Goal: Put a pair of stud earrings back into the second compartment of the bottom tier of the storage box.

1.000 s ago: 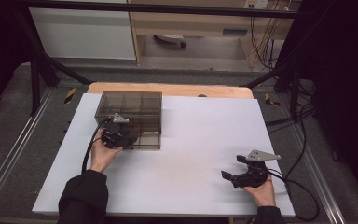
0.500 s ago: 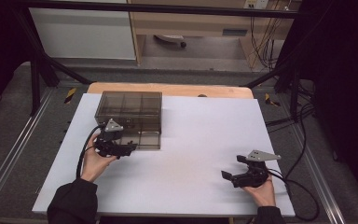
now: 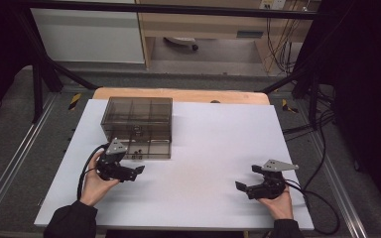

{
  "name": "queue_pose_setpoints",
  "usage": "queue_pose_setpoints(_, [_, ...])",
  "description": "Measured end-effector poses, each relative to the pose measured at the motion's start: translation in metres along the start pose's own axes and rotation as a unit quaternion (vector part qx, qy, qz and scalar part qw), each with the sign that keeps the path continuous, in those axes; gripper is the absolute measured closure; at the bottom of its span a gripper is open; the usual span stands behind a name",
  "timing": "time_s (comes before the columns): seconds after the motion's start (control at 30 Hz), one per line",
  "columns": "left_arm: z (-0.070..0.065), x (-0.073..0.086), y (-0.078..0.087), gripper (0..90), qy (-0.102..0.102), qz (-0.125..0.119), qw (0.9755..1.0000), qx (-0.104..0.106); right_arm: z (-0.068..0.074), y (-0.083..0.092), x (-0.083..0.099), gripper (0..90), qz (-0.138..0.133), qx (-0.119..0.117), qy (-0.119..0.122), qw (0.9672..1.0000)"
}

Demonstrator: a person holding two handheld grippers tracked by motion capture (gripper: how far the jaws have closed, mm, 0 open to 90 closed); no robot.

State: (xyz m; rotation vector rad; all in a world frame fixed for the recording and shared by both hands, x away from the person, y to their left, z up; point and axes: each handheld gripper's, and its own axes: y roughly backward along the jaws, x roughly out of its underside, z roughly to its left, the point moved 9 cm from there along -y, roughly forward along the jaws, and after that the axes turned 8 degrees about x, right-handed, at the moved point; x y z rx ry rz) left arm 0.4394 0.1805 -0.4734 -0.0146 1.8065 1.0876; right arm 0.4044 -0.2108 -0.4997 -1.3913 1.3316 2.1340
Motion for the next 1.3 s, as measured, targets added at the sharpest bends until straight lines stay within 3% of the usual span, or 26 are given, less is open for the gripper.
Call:
queue_pose_setpoints(0.27, [0.0, 0.021, 0.007, 6.8, 0.005, -0.008, 0.9999, 0.004, 0.0, 0.0, 0.0, 0.6, 0.0, 0.0, 0.0, 1.0])
queue_pose_setpoints(0.53, [0.01, 0.044, 0.019, 6.9, 0.019, -0.009, 0.9998, -0.001, 0.0, 0.0, 0.001, 0.6, 0.002, -0.001, 0.0, 1.0])
queue_pose_setpoints(0.8, [0.021, 0.065, 0.028, 6.9, 0.016, -0.011, 0.9998, -0.007, 0.001, 0.0, 0.001, 0.6, 0.002, -0.001, 0.0, 1.0])
queue_pose_setpoints(1.0, [0.029, 0.069, 0.034, 6.9, 0.028, -0.022, 0.9994, -0.005, 0.001, 0.0, 0.001, 0.6, 0.001, 0.0, 0.0, 1.0])
queue_pose_setpoints(1.3, [0.03, 0.073, 0.032, 7.0, 0.032, -0.017, 0.9994, -0.001, 0.001, -0.001, 0.001, 0.6, 0.003, -0.002, 0.001, 1.0])
